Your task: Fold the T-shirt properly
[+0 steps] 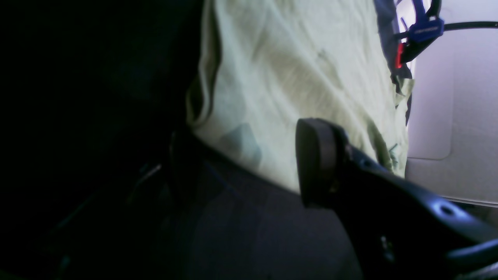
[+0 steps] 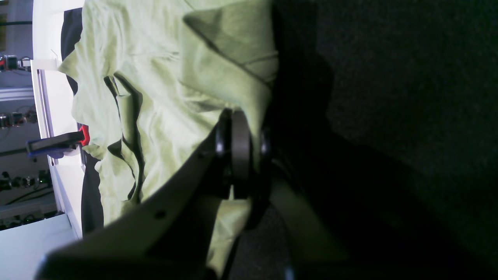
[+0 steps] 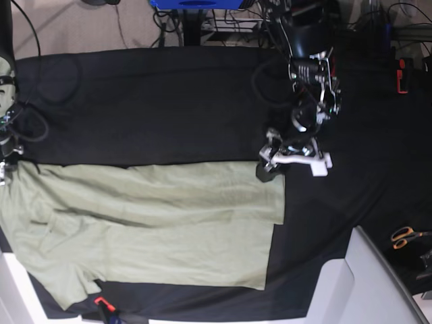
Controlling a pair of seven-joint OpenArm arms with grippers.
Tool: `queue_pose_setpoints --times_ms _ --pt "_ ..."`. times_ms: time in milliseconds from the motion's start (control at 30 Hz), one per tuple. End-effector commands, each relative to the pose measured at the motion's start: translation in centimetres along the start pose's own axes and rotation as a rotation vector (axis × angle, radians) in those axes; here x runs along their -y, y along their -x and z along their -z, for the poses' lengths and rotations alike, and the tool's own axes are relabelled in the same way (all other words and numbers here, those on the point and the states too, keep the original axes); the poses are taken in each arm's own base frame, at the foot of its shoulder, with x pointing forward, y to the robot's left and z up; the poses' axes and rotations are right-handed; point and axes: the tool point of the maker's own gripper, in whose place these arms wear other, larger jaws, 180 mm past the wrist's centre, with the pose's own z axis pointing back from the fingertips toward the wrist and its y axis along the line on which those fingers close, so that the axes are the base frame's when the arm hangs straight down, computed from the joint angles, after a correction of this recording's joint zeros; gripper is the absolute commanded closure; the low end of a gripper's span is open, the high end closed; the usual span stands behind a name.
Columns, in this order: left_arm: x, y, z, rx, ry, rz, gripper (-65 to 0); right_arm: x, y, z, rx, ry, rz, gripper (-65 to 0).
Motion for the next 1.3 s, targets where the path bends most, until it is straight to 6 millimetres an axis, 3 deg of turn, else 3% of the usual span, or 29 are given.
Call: queue_pose_setpoints --times_ms 0,200,267,333,533,667,767,1000,1133,1267 --pt "0.7 -0.1 0.5 -0.007 0.011 -0.002 -37.4 -1.2 -2.1 0.1 0.041 -0.022 -0.004 -0.2" --pt "1.1 0.7 2.2 -0.05 0.012 -0.044 -35.5 -1.2 -2.2 0.1 0.044 -0.022 -0.007 -0.2" --pt "0.9 1.0 2.4 -0.059 0.008 -0.05 -21.9 -1.2 -2.2 0.1 0.043 -0.022 -0.008 -0.2" --pt "0.7 1.0 2.3 -0.061 0.003 -0.048 0.0 -1.2 -2.2 0.1 0.043 -0.022 -0.008 -0.2" --pt "-1.8 -0.3 0.8 -0.047 -0.04 -0.006 0.0 -2.0 -3.3 0.0 0.062 -0.04 -0.068 -0.2" --pt "-3.1 -1.8 -2.0 0.007 -0.063 0.072 0.0 -1.9 -4.7 -0.6 0.07 -0.045 -0.168 -0.2" --pt "-3.7 -1.7 -3.8 0.005 -0.073 0.136 0.0 -1.4 -6.1 -1.3 0.074 -0.039 -0.211 -0.2" --pt "-4.1 -0.3 -7.2 -0.008 -0.079 0.228 0.0 1.5 -4.8 -3.3 -0.046 -0.003 -0.274 -0.2" --pt "-4.6 -0.1 -9.6 0.003 -0.095 0.26 0.0 3.0 -5.3 -6.3 -0.033 -0.022 -0.294 0.0" --pt "-5.6 0.2 -11.5 -0.006 -0.12 0.295 0.0 3.9 -3.5 -8.9 -0.068 -0.029 -0.338 0.0"
